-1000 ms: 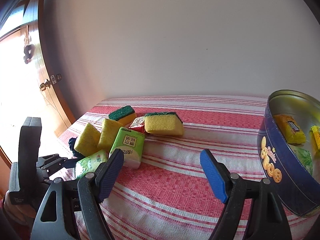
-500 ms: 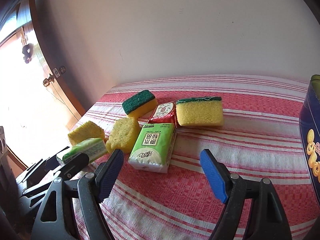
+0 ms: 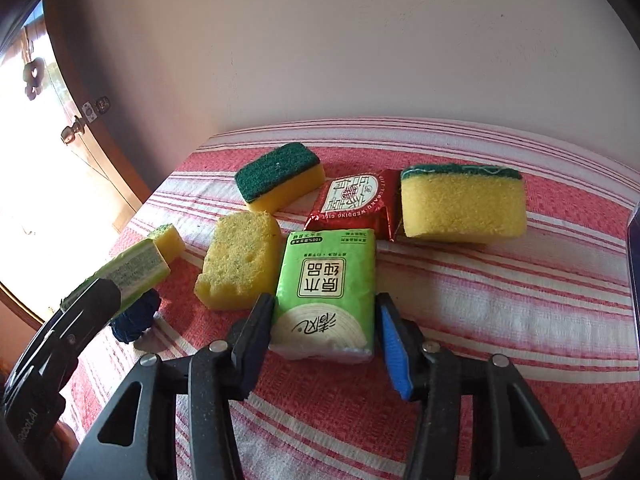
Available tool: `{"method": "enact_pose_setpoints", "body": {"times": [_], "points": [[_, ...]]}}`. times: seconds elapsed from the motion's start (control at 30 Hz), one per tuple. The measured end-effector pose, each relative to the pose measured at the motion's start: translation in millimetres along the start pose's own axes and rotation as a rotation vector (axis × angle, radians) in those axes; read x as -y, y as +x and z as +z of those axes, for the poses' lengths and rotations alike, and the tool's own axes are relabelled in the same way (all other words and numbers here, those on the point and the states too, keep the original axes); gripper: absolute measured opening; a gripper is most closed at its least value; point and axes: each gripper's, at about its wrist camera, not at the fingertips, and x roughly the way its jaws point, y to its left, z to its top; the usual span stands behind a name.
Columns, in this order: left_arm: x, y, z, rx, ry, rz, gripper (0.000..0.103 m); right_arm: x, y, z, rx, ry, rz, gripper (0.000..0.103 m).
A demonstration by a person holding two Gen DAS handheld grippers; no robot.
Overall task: Organize objects
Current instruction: 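Grasp green tissue pack with left tool while right tool grasps small green box, then carry both green items toward the tin and lower them over it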
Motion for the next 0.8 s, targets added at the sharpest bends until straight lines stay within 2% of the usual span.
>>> {"method": "enact_pose_setpoints", "body": {"times": [0.23,0.4,0.6,0.8], "points": [[10.7,-14.8,-1.2,0.082,0.030,-0.070,0.052,4.4,-37.8,-13.4,0.112,-0.017,0.024,0.052],[22.4,-15.7,-3.4,0.085,0.037,-0.035,0.052,19.0,-70.9,-21.6,0.197,-0.026,0.040,0.052],[54.4,-10.6,-8.0,0.059,0.080,0.028,0.052,44.4,-94.3,-29.6,0.257,-0.024,-0.004,0.052],[89.2,-12.1,-7.5,0.072,0.127,0.015,0.052,75.0,-117.6,-34.2,0.310,-0.004,-0.021,0.052]]}}
